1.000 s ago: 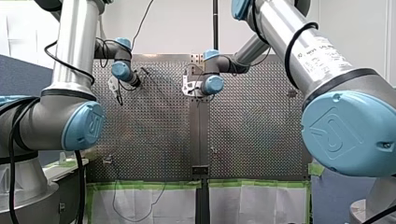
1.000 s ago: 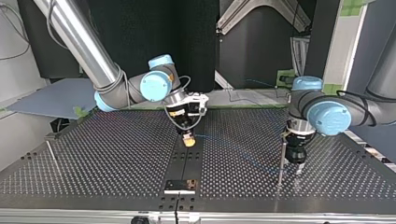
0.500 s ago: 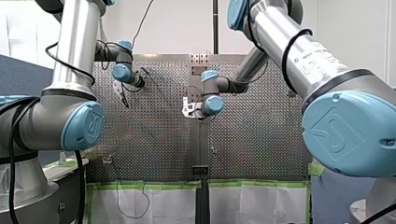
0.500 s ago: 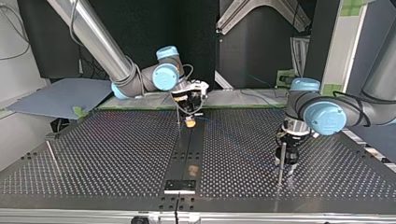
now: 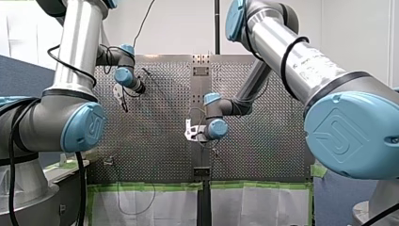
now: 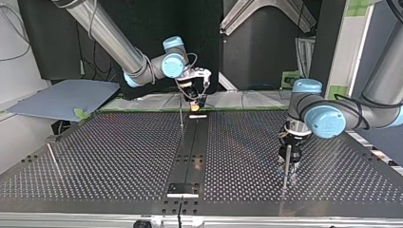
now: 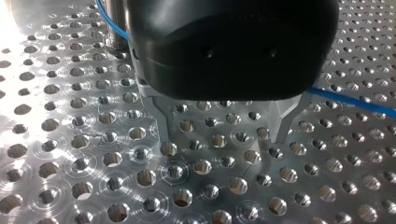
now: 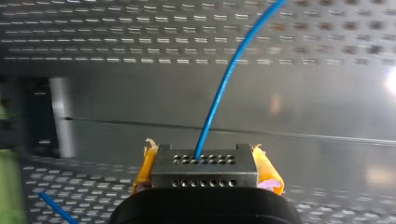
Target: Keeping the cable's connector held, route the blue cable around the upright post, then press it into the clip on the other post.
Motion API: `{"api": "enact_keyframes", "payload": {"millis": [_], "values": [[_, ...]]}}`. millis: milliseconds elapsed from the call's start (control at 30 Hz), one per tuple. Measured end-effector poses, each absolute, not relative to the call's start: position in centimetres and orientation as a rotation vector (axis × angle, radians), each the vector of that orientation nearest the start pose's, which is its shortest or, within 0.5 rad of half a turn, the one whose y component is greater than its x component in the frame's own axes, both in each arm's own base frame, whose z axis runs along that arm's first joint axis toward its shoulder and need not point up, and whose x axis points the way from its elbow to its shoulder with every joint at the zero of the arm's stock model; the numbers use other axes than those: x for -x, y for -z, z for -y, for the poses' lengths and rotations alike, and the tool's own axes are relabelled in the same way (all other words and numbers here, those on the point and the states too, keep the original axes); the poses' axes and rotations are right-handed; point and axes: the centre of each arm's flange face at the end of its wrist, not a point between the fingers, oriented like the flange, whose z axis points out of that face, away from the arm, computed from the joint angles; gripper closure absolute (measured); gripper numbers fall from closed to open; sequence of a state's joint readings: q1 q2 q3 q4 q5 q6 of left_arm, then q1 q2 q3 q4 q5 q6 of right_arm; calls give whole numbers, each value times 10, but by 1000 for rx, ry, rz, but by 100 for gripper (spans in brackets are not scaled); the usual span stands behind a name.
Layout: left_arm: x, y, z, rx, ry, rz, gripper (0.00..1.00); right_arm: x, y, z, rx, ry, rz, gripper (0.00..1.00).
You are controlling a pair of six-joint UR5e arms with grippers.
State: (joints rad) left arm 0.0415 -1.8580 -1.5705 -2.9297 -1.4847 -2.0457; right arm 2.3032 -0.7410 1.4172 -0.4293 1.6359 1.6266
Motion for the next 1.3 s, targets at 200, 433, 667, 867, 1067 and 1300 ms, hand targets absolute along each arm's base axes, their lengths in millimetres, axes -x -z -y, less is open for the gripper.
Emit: {"api": "enact_keyframes", "payload": {"millis": [200,433,667,867,1067,1300], "values": [[-594,-352,115,362,397,-1620,2,-554,-41,420,-1918,-1475,979,100],[-594,-352,114,362,398,-1618,2,-548,-2,419,-1928,-1429,1006,100],[-594,-352,115,361,400,-1617,2,-538,45,415,-1957,-1374,1033,100],[-594,-352,117,359,399,-1622,2,-528,88,406,-1987,-1319,1054,100],[-593,-352,117,359,398,-1625,2,-517,128,399,-1995,-1279,1081,100],[-593,-351,117,358,398,-1628,2,-499,163,401,-1981,-1256,1133,100]]}}
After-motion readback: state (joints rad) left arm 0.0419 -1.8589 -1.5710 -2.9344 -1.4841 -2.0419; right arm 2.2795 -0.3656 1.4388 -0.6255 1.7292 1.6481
